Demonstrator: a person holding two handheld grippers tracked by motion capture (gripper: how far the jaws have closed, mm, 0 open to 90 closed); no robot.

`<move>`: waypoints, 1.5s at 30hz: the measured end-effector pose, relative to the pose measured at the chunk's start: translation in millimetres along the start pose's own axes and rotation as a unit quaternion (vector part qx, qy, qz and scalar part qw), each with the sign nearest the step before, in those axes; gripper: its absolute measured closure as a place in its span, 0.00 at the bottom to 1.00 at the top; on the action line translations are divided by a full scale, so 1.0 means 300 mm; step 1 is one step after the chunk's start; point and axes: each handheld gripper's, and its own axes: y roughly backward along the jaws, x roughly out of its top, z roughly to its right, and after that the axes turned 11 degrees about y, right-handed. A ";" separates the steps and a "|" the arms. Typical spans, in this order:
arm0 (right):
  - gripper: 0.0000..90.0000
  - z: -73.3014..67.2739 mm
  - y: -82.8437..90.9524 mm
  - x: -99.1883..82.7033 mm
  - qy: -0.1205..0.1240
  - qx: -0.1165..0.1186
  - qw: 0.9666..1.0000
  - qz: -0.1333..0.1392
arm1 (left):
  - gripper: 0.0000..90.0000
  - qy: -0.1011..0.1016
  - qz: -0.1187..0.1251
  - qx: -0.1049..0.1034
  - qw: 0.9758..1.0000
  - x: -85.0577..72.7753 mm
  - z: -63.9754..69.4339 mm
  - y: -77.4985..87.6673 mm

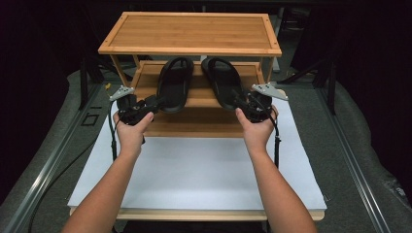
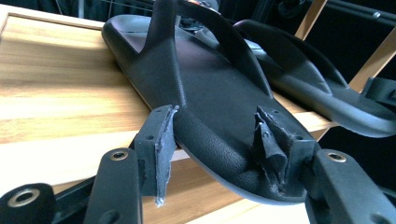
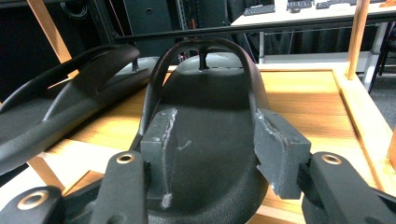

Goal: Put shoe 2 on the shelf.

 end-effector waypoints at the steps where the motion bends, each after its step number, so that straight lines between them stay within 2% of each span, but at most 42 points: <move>1: 0.54 0.001 0.002 0.000 0.000 0.001 1.000 -0.004 | 0.53 -0.002 0.001 0.001 1.000 0.000 0.003 -0.005; 6: 0.54 -0.019 0.009 0.003 -0.003 0.021 1.000 -0.007 | 0.53 -0.006 0.001 0.002 1.000 0.000 0.015 -0.029; 8: 0.54 -0.032 0.017 0.006 0.005 0.028 1.000 0.002 | 0.53 -0.009 0.000 0.005 1.000 0.001 0.020 -0.032; 11: 0.55 -0.035 0.057 0.020 0.032 -0.015 0.999 0.039 | 0.53 -0.010 -0.001 0.006 1.000 0.003 0.021 -0.033; 12: 0.55 -0.027 0.063 0.024 0.037 -0.020 0.998 0.045 | 0.54 -0.011 -0.003 0.006 1.000 0.004 0.021 -0.035; 15: 0.55 0.002 0.053 0.018 0.023 -0.019 0.999 0.014 | 0.54 -0.012 -0.004 0.005 1.000 0.005 0.025 -0.043; 19: 0.53 0.031 0.040 0.004 0.003 -0.018 1.000 -0.003 | 0.54 -0.017 -0.005 0.004 1.000 0.002 0.041 -0.058; 23: 0.49 0.040 0.014 -0.006 -0.023 0.018 0.999 -0.025 | 0.54 -0.018 -0.009 0.001 1.000 0.001 0.055 -0.070; 25: 0.48 0.028 0.009 -0.011 -0.021 0.014 0.999 -0.026 | 0.54 -0.018 -0.009 0.003 1.000 0.001 0.058 -0.072; 28: 0.49 0.008 0.010 -0.025 -0.037 0.017 0.999 -0.010 | 0.54 -0.014 -0.009 0.005 1.000 0.000 0.060 -0.072; 29: 0.49 0.003 0.010 -0.030 -0.040 0.035 0.999 -0.005 | 0.54 -0.015 -0.008 0.006 1.000 0.000 0.061 -0.072; 30: 0.49 -0.012 0.007 -0.033 -0.040 0.015 0.999 -0.002 | 0.54 -0.015 -0.008 0.007 1.000 0.000 0.061 -0.072; 32: 0.49 -0.031 0.004 -0.034 -0.030 0.036 0.999 -0.001 | 0.54 -0.015 -0.010 0.007 1.000 0.001 0.061 -0.072; 33: 0.50 -0.044 0.000 -0.032 -0.026 0.029 0.999 -0.002 | 0.54 -0.014 -0.011 0.006 1.000 0.002 0.060 -0.073; 35: 0.50 -0.060 -0.010 -0.032 -0.026 0.047 0.999 0.000 | 0.54 -0.013 -0.011 0.005 1.000 0.004 0.056 -0.076; 36: 0.50 -0.069 -0.014 -0.032 -0.024 0.047 0.999 0.000 | 0.54 -0.014 -0.011 0.005 1.000 0.005 0.054 -0.078; 37: 0.51 -0.081 -0.020 -0.031 -0.024 0.033 0.999 0.000 | 0.54 -0.014 -0.012 0.005 1.000 0.007 0.053 -0.080; 40: 0.51 -0.096 -0.032 -0.031 -0.021 0.052 0.998 0.003 | 0.54 -0.016 -0.013 0.005 1.000 0.010 0.052 -0.085; 45: 0.52 -0.126 -0.050 -0.028 -0.024 0.066 0.998 0.002 | 0.54 -0.010 -0.014 0.001 1.000 0.011 0.049 -0.087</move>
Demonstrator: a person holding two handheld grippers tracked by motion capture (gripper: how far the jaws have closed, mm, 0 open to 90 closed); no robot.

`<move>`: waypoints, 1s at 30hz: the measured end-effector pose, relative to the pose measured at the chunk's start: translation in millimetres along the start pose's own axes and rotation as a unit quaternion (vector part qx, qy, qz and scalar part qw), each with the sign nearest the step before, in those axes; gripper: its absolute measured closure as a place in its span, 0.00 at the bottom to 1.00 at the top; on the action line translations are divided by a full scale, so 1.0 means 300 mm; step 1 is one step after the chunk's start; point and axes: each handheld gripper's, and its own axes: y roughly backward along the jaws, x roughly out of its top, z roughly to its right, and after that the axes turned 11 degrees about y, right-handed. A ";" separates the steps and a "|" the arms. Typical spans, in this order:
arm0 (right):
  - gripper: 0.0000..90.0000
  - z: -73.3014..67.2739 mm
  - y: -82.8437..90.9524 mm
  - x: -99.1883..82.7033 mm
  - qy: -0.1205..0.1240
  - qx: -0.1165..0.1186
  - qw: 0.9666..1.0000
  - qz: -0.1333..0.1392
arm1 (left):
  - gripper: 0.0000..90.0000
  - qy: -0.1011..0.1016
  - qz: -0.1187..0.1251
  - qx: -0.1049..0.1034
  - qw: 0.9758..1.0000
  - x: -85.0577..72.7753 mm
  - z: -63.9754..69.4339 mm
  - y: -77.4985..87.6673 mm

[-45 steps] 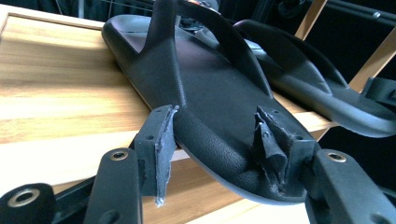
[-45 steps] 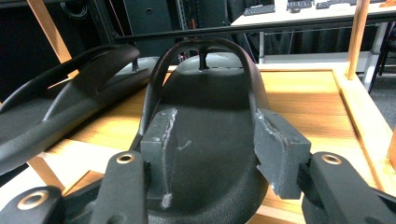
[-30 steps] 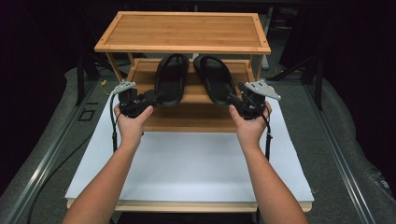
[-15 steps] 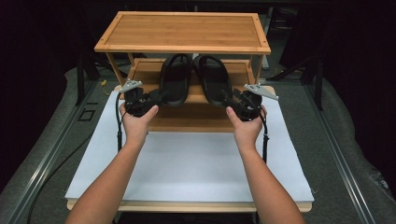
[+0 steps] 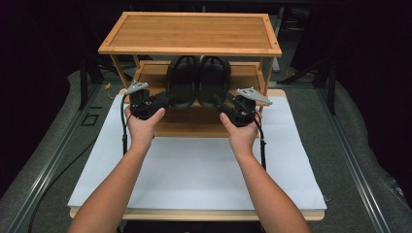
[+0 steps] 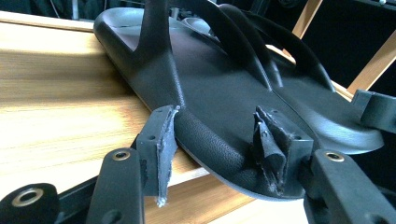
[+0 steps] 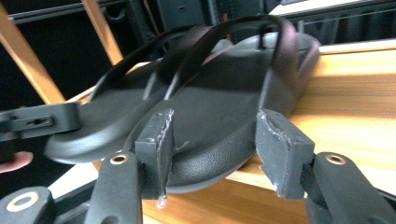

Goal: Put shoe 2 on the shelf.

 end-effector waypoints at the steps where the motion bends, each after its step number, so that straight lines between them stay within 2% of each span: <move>1: 0.52 -0.005 -0.001 0.001 0.006 0.003 1.000 -0.001 | 0.54 0.002 0.000 -0.001 1.000 0.001 -0.001 0.000; 2: 0.52 -0.009 -0.002 0.003 0.014 0.002 1.000 -0.003 | 0.54 0.004 0.000 -0.002 1.000 0.001 -0.002 0.000; 4: 0.52 -0.013 -0.004 0.007 0.016 -0.015 1.000 -0.008 | 0.54 0.004 0.000 -0.003 1.000 0.002 -0.004 0.000; 6: 0.52 -0.004 -0.003 0.009 0.010 0.001 1.000 -0.008 | 0.54 0.005 -0.001 -0.004 1.000 0.003 -0.005 0.000; 9: 0.52 -0.003 -0.003 0.010 0.009 0.003 1.000 -0.008 | 0.54 0.007 0.000 -0.006 1.000 0.003 -0.008 -0.001; 14: 0.52 -0.010 -0.003 0.008 0.012 -0.007 1.000 -0.009 | 0.53 0.006 0.000 -0.008 1.000 0.002 -0.008 0.000; 23: 0.52 -0.001 0.004 0.009 0.011 0.001 1.000 -0.009 | 0.51 0.006 0.002 -0.014 1.000 0.006 -0.005 0.010; 26: 0.52 0.002 0.013 0.012 0.015 -0.005 1.000 -0.001 | 0.50 0.000 0.001 -0.012 1.000 0.008 -0.006 0.025; 28: 0.52 0.005 0.026 0.016 0.018 -0.003 1.000 -0.004 | 0.50 -0.003 0.004 -0.011 1.000 0.012 -0.006 0.039; 30: 0.52 0.006 0.039 0.019 0.026 -0.012 1.000 -0.006 | 0.50 -0.007 0.005 -0.010 1.000 0.017 -0.008 0.057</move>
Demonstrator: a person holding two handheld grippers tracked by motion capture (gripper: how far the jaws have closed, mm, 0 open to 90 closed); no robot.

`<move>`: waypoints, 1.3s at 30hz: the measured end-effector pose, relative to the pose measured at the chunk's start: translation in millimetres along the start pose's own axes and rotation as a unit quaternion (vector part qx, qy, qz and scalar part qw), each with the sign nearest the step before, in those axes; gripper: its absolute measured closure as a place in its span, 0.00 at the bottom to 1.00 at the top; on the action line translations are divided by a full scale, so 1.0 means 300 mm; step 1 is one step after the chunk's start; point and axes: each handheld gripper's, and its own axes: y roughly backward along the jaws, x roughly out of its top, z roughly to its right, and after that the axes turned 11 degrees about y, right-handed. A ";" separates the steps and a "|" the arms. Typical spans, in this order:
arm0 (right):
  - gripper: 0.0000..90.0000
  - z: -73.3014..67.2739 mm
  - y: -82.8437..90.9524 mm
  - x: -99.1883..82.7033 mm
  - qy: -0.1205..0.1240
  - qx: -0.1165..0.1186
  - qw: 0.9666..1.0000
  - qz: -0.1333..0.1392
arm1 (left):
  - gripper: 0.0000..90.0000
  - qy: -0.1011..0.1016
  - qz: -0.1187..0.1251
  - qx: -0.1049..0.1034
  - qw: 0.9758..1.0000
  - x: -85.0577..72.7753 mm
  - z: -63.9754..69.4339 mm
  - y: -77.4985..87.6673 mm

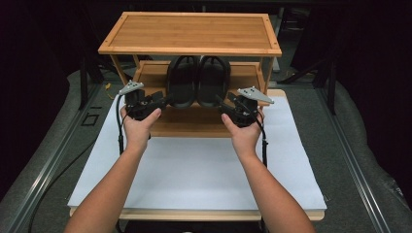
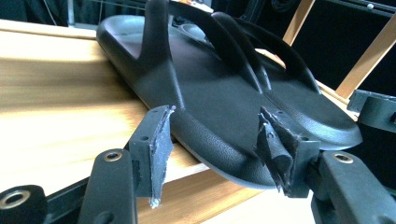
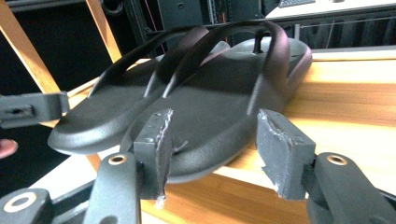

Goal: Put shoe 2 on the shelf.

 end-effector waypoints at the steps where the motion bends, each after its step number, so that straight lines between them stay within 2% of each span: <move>1: 0.52 0.003 0.007 0.001 0.003 0.002 1.000 0.001 | 0.49 -0.002 0.001 0.000 1.000 0.003 -0.002 0.009; 7: 0.52 0.019 0.055 -0.001 0.009 0.003 1.000 0.002 | 0.49 -0.003 0.008 -0.005 1.000 0.007 -0.008 0.054; 13: 0.52 0.026 0.106 -0.005 0.045 -0.008 0.999 -0.013 | 0.49 -0.004 0.004 -0.002 1.000 -0.012 -0.023 0.090; 20: 0.51 0.030 0.163 -0.004 0.058 -0.003 0.998 -0.015 | 0.49 -0.009 0.004 0.000 1.000 -0.032 -0.046 0.138; 22: 0.51 0.036 0.174 -0.017 0.056 -0.003 0.998 -0.014 | 0.49 -0.014 0.001 0.005 1.000 -0.040 -0.051 0.151; 30: 0.51 0.042 0.219 -0.093 0.064 -0.012 0.997 -0.041 | 0.48 -0.026 -0.008 0.010 1.000 -0.093 -0.066 0.206; 31: 0.51 0.043 0.225 -0.104 0.065 -0.008 0.997 -0.035 | 0.48 -0.028 -0.008 0.011 1.000 -0.100 -0.068 0.213; 33: 0.51 0.046 0.238 -0.123 0.070 -0.007 0.996 -0.046 | 0.47 -0.031 -0.010 0.012 0.999 -0.115 -0.071 0.228; 34: 0.51 0.044 0.245 -0.131 0.073 -0.015 0.996 -0.049 | 0.47 -0.033 -0.012 0.013 0.999 -0.124 -0.072 0.235; 36: 0.51 0.047 0.264 -0.152 0.072 -0.021 0.996 -0.046 | 0.47 -0.041 -0.014 0.018 0.999 -0.145 -0.079 0.249; 39: 0.51 0.055 0.285 -0.185 0.066 -0.017 0.996 -0.051 | 0.47 -0.044 -0.015 0.028 0.999 -0.184 -0.103 0.269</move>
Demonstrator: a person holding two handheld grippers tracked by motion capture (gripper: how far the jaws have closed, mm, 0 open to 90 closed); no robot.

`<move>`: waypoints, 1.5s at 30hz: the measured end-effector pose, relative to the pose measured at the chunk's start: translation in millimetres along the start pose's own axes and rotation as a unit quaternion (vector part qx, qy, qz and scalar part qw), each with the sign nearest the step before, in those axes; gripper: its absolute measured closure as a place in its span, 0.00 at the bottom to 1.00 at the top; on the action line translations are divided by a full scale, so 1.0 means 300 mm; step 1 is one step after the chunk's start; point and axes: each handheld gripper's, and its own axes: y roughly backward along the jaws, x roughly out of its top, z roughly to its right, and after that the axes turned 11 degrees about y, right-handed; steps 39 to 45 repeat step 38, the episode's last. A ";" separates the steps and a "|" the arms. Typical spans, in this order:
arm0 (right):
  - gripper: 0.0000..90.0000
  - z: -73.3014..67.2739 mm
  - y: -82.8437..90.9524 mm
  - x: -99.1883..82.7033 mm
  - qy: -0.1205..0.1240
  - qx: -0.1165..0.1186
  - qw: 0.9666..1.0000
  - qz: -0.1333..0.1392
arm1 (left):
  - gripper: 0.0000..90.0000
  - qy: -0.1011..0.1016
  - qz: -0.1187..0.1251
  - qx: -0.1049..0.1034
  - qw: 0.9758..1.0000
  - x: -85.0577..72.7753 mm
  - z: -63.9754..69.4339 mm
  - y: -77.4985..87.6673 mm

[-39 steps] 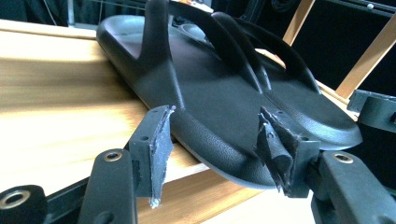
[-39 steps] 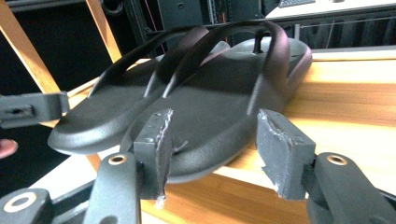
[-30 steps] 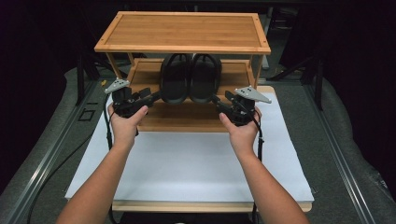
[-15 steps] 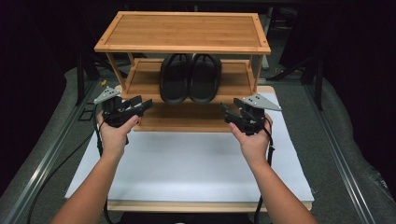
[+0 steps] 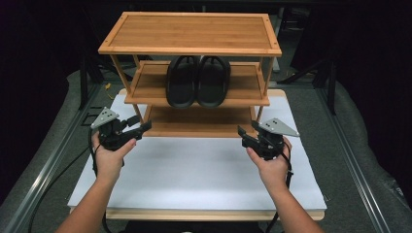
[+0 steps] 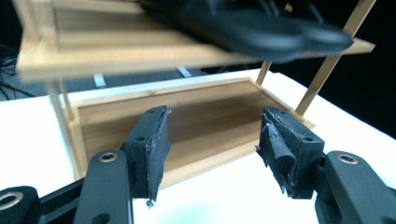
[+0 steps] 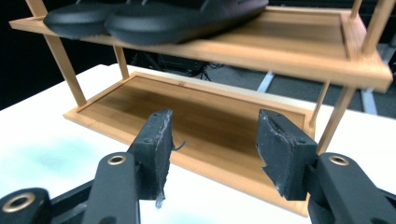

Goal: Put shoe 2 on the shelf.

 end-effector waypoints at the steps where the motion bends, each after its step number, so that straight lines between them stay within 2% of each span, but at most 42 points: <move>1: 0.51 0.001 0.005 -0.014 -0.001 -0.001 1.000 -0.003 | 0.47 -0.001 -0.003 0.004 1.000 -0.016 -0.009 0.004; 3: 0.51 0.002 0.010 -0.043 -0.003 0.001 1.000 -0.008 | 0.47 -0.012 -0.009 0.019 1.000 -0.049 -0.024 0.012; 5: 0.51 0.006 0.013 -0.071 -0.004 -0.011 1.000 -0.021 | 0.47 -0.018 -0.015 0.024 0.999 -0.088 -0.039 0.019; 7: 0.51 0.014 0.015 -0.103 -0.010 -0.010 1.000 -0.027 | 0.47 -0.020 -0.021 0.030 0.999 -0.125 -0.054 0.022; 9: 0.51 0.018 0.022 -0.134 -0.011 -0.020 0.999 -0.031 | 0.47 -0.011 -0.029 0.034 0.999 -0.151 -0.071 0.023; 12: 0.51 0.019 0.032 -0.179 -0.015 -0.024 0.999 -0.033 | 0.44 -0.007 -0.037 0.050 0.998 -0.177 -0.088 0.019; 15: 0.51 0.019 0.041 -0.218 -0.016 -0.027 0.999 -0.039 | 0.41 -0.001 -0.037 0.052 0.998 -0.197 -0.104 0.019; 18: 0.51 0.022 0.044 -0.252 -0.024 -0.032 0.998 -0.042 | 0.41 -0.006 -0.034 0.060 0.998 -0.220 -0.122 0.023; 20: 0.51 0.023 0.039 -0.281 -0.018 -0.035 0.998 -0.041 | 0.41 -0.013 -0.039 0.072 0.997 -0.235 -0.139 0.027; 21: 0.51 0.024 0.035 -0.293 -0.016 -0.040 0.998 -0.046 | 0.41 -0.011 -0.040 0.074 0.996 -0.241 -0.150 0.027; 22: 0.51 0.027 0.029 -0.303 -0.017 -0.036 0.998 -0.050 | 0.40 -0.008 -0.042 0.079 0.996 -0.246 -0.162 0.026; 24: 0.51 0.032 0.016 -0.317 -0.021 -0.040 0.997 -0.059 | 0.40 -0.006 -0.046 0.091 0.995 -0.257 -0.184 0.019; 26: 0.51 0.040 0.001 -0.332 -0.024 -0.025 0.997 -0.068 | 0.39 -0.006 -0.056 0.100 0.993 -0.268 -0.201 0.011; 27: 0.50 0.039 -0.006 -0.338 -0.024 -0.036 0.996 -0.079 | 0.39 -0.001 -0.059 0.100 0.993 -0.272 -0.205 0.007; 28: 0.48 0.043 -0.015 -0.344 -0.029 -0.024 0.996 -0.080 | 0.38 0.002 -0.061 0.097 0.993 -0.275 -0.208 0.003; 32: 0.44 0.051 -0.034 -0.357 -0.033 -0.016 0.995 -0.093 | 0.36 -0.002 -0.072 0.100 0.992 -0.284 -0.211 -0.008; 33: 0.43 0.051 -0.037 -0.358 -0.031 -0.011 0.995 -0.092 | 0.36 -0.001 -0.072 0.101 0.992 -0.285 -0.211 -0.009; 35: 0.42 0.047 -0.041 -0.358 -0.018 -0.023 0.996 -0.088 | 0.35 0.001 -0.070 0.102 0.992 -0.283 -0.215 -0.007; 37: 0.42 0.046 -0.041 -0.355 -0.008 -0.025 0.996 -0.080 | 0.35 0.004 -0.071 0.104 0.992 -0.282 -0.220 -0.006; 45: 0.41 0.045 -0.040 -0.352 -0.006 -0.026 0.996 -0.080 | 0.35 0.005 -0.070 0.106 0.992 -0.282 -0.222 -0.006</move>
